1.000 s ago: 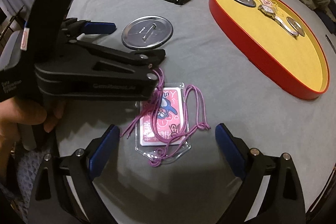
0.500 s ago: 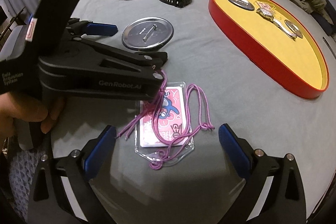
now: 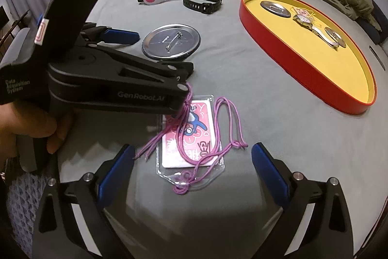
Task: Organize jewelry
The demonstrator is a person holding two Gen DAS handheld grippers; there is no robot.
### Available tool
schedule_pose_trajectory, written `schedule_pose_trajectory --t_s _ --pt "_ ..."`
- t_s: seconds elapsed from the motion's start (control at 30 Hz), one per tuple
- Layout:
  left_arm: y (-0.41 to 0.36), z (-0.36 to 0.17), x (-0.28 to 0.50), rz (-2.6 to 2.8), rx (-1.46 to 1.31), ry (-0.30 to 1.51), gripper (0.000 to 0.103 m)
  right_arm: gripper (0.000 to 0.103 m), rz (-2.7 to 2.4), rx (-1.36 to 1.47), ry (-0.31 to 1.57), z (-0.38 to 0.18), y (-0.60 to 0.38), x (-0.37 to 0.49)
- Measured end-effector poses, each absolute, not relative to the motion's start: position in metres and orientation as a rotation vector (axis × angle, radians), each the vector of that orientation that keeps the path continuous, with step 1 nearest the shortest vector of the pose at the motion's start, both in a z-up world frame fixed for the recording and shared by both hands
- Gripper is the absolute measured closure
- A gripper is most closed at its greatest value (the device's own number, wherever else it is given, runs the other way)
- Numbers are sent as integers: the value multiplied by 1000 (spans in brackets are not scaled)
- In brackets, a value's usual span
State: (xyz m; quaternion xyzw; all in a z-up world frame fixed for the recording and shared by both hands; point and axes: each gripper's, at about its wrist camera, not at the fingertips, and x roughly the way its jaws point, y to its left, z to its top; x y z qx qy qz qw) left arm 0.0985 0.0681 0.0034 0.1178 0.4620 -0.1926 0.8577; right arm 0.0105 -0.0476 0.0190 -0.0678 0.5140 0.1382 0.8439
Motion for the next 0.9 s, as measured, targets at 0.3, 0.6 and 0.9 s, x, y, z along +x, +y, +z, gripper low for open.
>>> schedule_pose_trajectory --t_s 0.3,0.6,0.9 --pt "66 7 99 -454 258 968 27 29 319 -142 1068 24 -47 5" --pt "64 8 102 -482 287 965 34 53 354 -135 1051 28 -45 2" --pt "66 10 100 -484 282 946 35 58 378 -130 1040 31 -47 1"
